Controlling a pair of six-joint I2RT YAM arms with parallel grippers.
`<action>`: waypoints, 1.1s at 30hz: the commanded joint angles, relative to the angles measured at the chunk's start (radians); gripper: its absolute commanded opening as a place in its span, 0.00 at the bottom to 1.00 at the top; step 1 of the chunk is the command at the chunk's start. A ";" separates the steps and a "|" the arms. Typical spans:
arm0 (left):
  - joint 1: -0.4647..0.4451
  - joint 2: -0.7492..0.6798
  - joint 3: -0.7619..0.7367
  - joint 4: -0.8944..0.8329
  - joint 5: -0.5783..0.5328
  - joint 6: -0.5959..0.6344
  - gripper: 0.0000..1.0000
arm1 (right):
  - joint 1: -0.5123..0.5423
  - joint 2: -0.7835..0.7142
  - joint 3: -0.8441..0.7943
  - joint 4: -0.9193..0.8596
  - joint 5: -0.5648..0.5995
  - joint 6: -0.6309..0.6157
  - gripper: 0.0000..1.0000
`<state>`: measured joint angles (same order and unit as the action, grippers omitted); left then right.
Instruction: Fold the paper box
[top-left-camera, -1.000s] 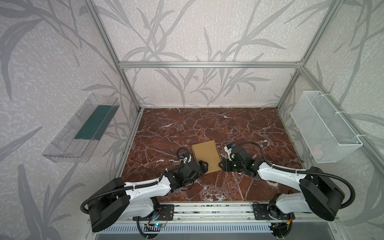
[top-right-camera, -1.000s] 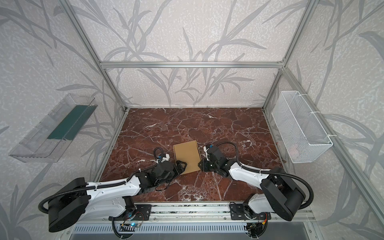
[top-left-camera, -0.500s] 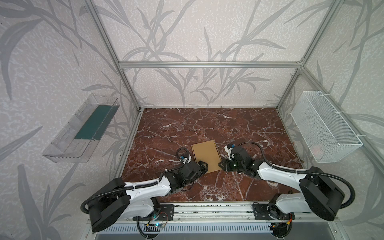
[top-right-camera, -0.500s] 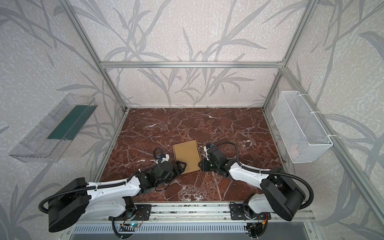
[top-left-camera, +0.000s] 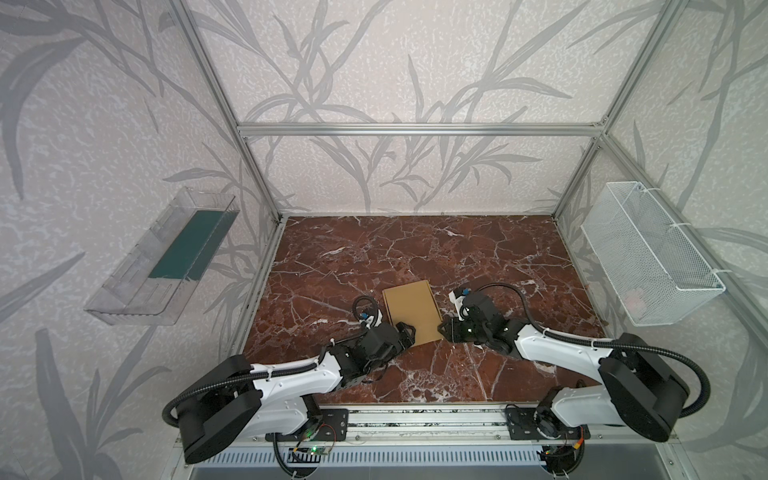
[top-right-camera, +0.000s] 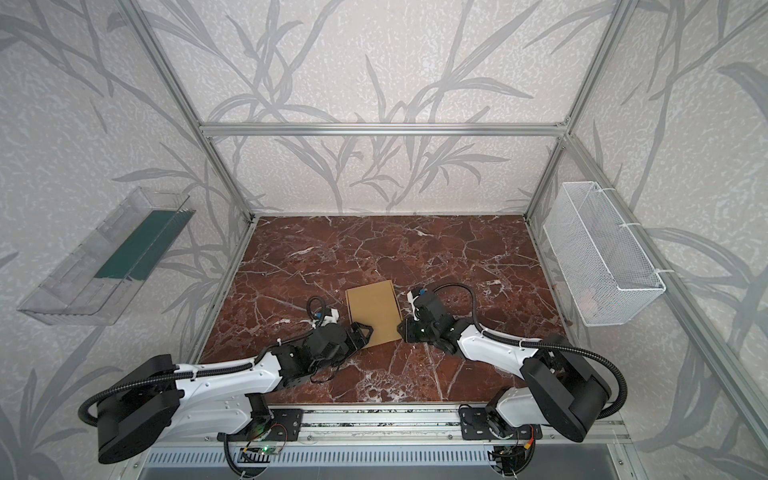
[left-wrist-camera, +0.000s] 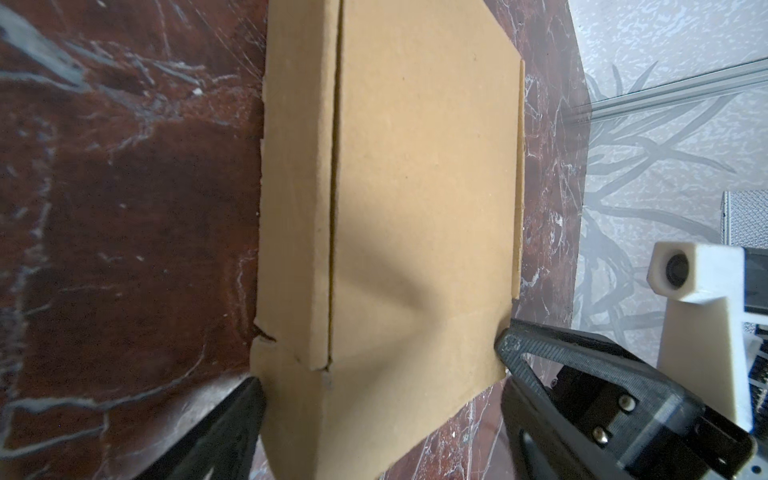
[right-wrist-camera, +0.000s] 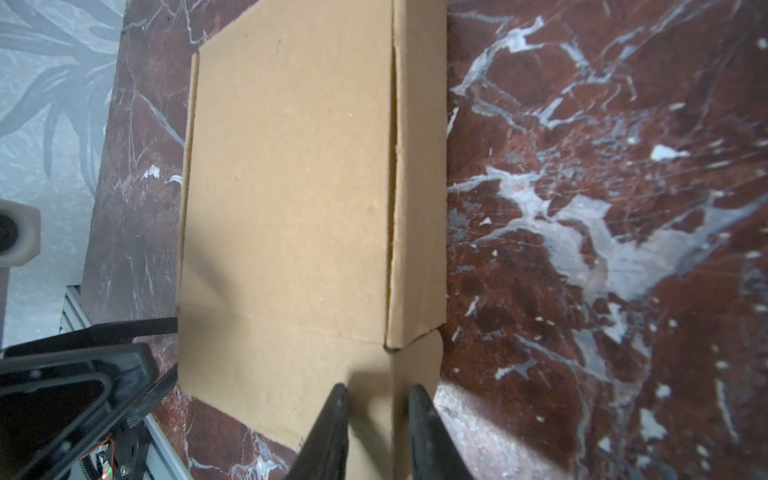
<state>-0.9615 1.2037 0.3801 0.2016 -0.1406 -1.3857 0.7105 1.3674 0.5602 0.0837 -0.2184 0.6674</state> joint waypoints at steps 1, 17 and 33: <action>-0.003 0.010 -0.008 0.021 -0.010 -0.013 0.90 | 0.000 0.006 -0.006 0.029 -0.002 -0.004 0.26; -0.003 0.017 -0.018 0.032 -0.004 -0.015 0.88 | 0.000 0.019 -0.022 0.068 0.000 0.006 0.24; -0.003 -0.013 -0.029 -0.009 -0.025 -0.012 0.89 | 0.000 0.029 -0.037 0.094 0.016 0.015 0.22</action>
<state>-0.9615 1.2068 0.3637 0.2108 -0.1410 -1.3888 0.7105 1.3823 0.5346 0.1593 -0.2173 0.6792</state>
